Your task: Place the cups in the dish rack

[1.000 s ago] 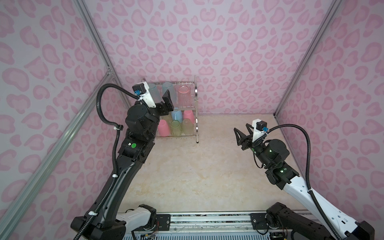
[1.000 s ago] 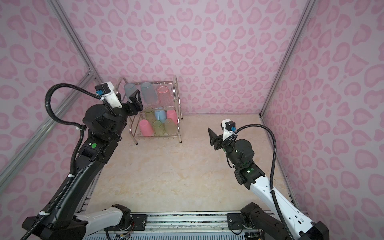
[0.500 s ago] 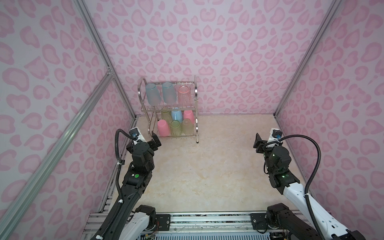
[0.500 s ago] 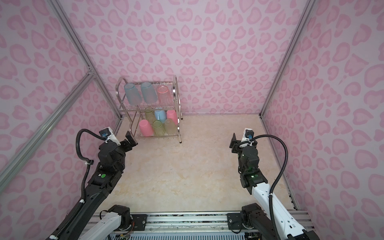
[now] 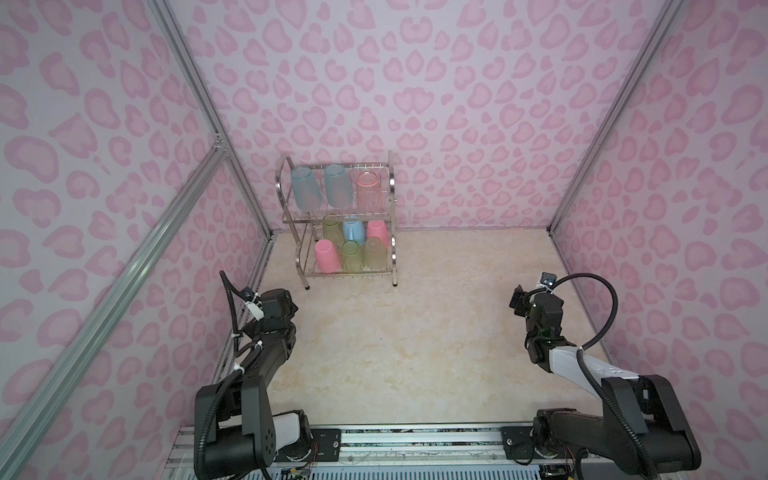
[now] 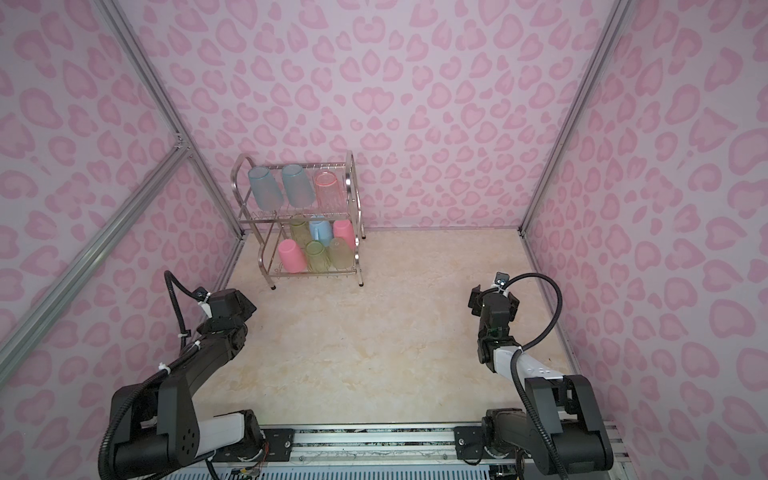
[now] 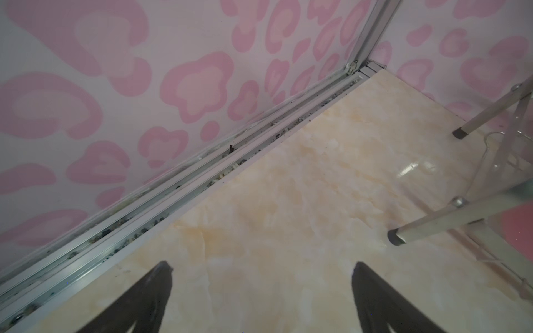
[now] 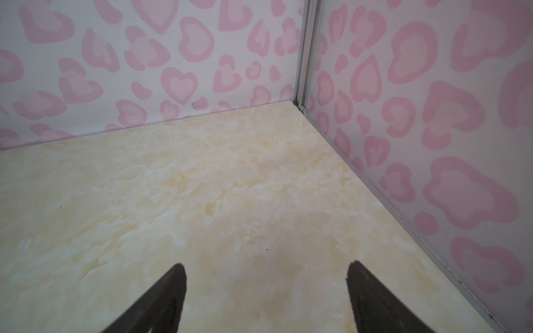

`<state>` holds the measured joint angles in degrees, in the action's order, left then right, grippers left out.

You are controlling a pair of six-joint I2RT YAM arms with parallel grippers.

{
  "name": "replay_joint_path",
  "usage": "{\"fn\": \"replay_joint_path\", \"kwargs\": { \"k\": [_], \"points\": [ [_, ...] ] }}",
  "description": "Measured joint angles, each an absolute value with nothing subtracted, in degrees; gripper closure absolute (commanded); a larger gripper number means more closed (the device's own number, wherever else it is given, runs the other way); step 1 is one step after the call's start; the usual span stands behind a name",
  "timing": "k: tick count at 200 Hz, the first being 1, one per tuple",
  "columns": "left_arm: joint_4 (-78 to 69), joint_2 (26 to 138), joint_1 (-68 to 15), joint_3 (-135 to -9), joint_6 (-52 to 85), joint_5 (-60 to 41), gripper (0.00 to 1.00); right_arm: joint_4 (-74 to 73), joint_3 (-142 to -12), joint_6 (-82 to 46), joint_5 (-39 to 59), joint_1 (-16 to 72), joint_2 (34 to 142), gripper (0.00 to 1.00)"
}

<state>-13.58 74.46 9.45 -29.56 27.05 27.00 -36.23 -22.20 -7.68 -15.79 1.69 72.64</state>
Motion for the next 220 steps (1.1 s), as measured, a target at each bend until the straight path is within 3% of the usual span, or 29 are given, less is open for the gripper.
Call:
{"fn": "replay_joint_path", "kwargs": {
  "k": [46,101,135,151,220],
  "points": [
    [-26.9,77.8,9.3,-25.4,20.7,19.3,0.02,-45.5,-18.9,-6.5,-12.8,-1.0,78.8,0.14],
    [-42.2,82.3,0.5,-22.7,9.0,11.3,0.02,-60.9,-14.0,-2.3,-13.3,3.5,89.4,0.13],
    [-49.4,84.3,-0.3,-19.0,5.5,10.3,0.02,-65.1,-14.3,-0.7,-15.5,4.8,89.1,0.1],
    [-51.4,84.5,-0.1,-19.0,4.5,8.9,0.02,-62.9,-16.0,-0.7,-16.3,4.2,89.8,0.04],
    [-54.1,84.5,0.3,-18.7,3.9,7.9,0.02,-60.6,-17.8,-2.2,-12.4,1.5,89.7,0.01]
  ]
}}
